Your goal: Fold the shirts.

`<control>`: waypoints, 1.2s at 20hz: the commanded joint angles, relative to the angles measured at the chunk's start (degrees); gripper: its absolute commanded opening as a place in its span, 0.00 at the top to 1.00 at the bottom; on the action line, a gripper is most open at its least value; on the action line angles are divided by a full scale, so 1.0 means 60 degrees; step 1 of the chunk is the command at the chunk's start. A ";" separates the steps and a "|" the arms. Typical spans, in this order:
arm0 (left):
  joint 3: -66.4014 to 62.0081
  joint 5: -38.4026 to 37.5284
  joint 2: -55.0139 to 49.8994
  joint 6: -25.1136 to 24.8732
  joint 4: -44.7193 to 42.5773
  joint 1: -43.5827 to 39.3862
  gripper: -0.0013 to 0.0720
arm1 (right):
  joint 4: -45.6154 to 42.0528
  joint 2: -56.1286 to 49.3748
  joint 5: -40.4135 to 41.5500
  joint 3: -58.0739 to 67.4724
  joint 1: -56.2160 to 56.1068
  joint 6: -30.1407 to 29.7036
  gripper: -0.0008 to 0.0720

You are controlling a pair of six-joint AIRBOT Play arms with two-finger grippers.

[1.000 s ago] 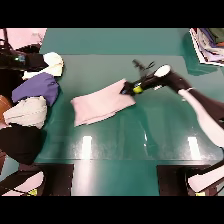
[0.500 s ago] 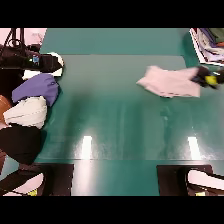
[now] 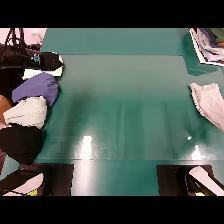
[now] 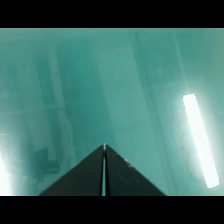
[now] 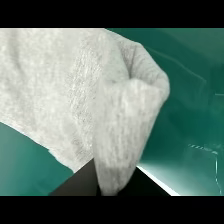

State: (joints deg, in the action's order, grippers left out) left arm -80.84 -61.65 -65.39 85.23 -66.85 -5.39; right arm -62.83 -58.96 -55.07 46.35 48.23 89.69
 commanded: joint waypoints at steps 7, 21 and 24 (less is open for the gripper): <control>0.0004 0.0007 0.0007 0.0044 -0.0004 -0.0007 0.96 | -0.0171 0.2218 -0.1351 -0.0645 0.0663 -0.1067 0.17; 0.0000 0.0707 0.0007 0.0044 0.0000 -0.0007 0.95 | 0.0532 0.1188 -0.1155 -0.0637 -0.9468 -0.0922 0.97; 0.0000 0.0707 0.0007 0.0044 0.0000 -0.0007 0.95 | 0.0550 0.1144 -0.0736 -0.0637 -1.0072 -0.0812 0.97</control>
State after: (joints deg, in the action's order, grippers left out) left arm -80.84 -57.78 -65.39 85.49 -66.83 -5.41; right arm -59.61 -51.00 -61.73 42.52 -6.72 84.12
